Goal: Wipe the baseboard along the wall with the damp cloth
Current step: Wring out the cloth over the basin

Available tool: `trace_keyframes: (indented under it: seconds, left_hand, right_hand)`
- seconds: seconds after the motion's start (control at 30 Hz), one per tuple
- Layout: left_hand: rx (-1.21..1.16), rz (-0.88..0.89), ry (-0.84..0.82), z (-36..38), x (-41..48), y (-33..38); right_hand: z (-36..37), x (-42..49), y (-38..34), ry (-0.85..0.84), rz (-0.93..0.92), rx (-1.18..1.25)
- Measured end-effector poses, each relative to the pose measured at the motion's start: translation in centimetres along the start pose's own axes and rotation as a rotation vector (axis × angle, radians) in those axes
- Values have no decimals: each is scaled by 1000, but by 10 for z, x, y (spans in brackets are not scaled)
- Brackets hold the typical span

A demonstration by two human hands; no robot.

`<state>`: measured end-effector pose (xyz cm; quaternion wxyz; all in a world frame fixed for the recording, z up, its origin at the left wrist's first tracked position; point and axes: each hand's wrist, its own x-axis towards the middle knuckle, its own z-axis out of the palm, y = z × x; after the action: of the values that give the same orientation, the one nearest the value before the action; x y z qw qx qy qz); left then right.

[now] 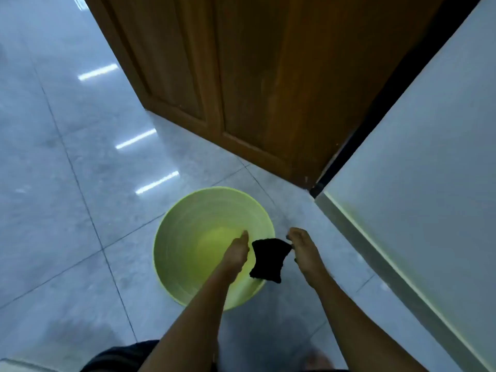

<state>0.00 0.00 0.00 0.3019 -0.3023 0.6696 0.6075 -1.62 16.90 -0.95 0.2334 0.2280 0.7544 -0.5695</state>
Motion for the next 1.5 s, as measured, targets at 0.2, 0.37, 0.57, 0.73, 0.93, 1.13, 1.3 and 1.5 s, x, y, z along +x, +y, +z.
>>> trace_keyframes:
  seconds: [0.2, 0.37, 0.57, 0.73, 0.93, 1.13, 1.3, 1.5]
  left_hand:
    - [-88, 44, -140, 17, 63, -37]
    - [-135, 117, -312, 4, 52, -40]
    - [2, 498, -124, -6, -6, -29]
    - [95, 718, 94, 0, -68, 9]
    - [463, 1077, -13, 20, -160, 76]
    - [1031, 1223, -105, 78, -239, 118]
    - [1205, 1276, 11, 109, -267, 121]
    - [1051, 1457, 188, 117, -258, 118]
  right_hand:
    - [46, 42, 83, -103, 143, 582]
    - [49, 13, 75, -117, 38, 733]
    - [17, -57, 39, 10, -173, 567]
    - [-12, -110, 17, 34, -260, 550]
    - [-70, -163, -4, -183, -197, 917]
    - [-76, -212, -18, -330, -306, 935]
    - [-96, -246, -14, -739, -419, 1092]
    - [-145, -273, -18, -665, -423, 920]
